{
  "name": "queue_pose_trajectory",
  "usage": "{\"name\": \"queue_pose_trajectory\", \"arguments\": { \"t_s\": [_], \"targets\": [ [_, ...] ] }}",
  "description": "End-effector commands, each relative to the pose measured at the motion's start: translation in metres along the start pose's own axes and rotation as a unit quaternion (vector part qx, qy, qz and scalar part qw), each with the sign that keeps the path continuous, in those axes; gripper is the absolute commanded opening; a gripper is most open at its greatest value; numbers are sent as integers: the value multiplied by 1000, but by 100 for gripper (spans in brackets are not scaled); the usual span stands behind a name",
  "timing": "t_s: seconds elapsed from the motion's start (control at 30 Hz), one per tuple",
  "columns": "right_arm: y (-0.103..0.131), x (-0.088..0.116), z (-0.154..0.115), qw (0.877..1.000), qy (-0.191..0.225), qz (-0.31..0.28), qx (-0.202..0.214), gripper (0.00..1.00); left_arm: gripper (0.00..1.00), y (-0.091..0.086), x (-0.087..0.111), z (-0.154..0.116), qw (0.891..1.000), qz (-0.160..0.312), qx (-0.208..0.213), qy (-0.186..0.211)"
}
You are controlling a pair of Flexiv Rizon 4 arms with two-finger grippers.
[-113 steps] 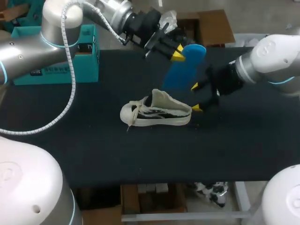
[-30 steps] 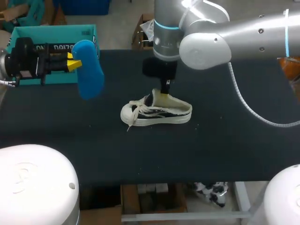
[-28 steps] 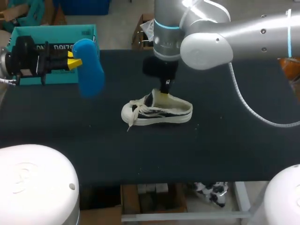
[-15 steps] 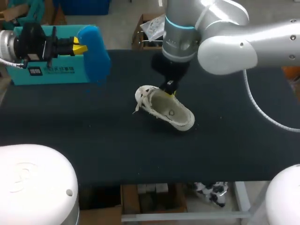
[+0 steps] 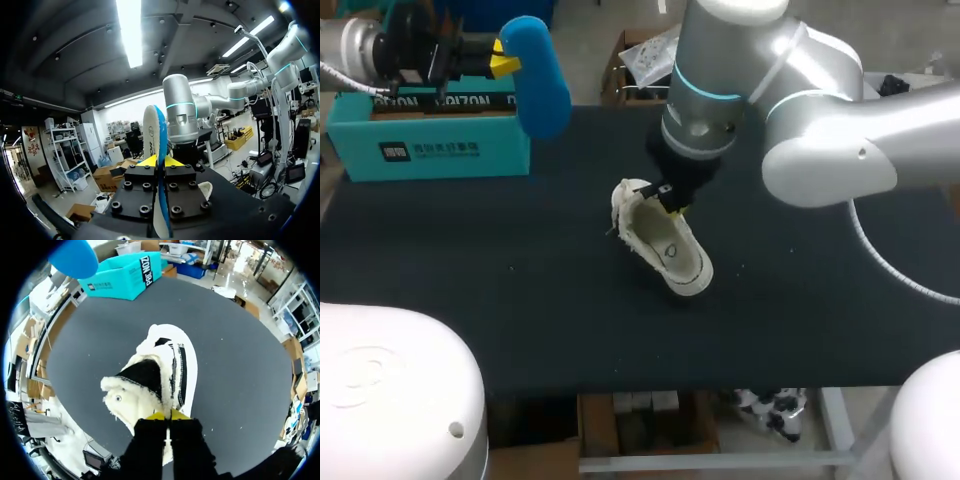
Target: Open the shoe tongue, take the insole out of the shoe, put the insole back into the shoe, and pack the shoe into the shoebox
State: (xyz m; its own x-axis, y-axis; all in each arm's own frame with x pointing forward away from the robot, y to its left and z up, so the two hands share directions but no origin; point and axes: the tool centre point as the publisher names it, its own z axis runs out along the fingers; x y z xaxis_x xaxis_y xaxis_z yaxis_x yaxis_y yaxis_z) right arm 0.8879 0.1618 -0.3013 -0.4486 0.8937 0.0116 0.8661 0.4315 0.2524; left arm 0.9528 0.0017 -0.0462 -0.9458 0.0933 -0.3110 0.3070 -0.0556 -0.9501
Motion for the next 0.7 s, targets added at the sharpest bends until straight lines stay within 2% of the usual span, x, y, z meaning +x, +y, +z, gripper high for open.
{"name": "queue_pose_trajectory", "arguments": {
  "t_s": [0.03, 0.33, 0.63, 0.67, 0.7],
  "targets": [
    [-4, 6, 10, 998, -7, 26, -54, 0, 0, 10, -14, -6, 995, -2, 11, 100],
    [-18, 7, 15, 995, -17, 72, -66, 0, 0, 20, -27, -11, 994, -9, 14, 106],
    [-30, -12, 24, 993, -6, 93, -68, 0, 0, 25, -28, -5, 994, -13, 14, 112],
    [-31, -14, 25, 993, -5, 96, -68, 24, 0, 25, -27, -4, 994, -13, 15, 112],
    [-33, -16, 24, 993, -4, 98, -68, 83, 0, 25, -24, -3, 993, -13, 16, 113]
  ]
}}
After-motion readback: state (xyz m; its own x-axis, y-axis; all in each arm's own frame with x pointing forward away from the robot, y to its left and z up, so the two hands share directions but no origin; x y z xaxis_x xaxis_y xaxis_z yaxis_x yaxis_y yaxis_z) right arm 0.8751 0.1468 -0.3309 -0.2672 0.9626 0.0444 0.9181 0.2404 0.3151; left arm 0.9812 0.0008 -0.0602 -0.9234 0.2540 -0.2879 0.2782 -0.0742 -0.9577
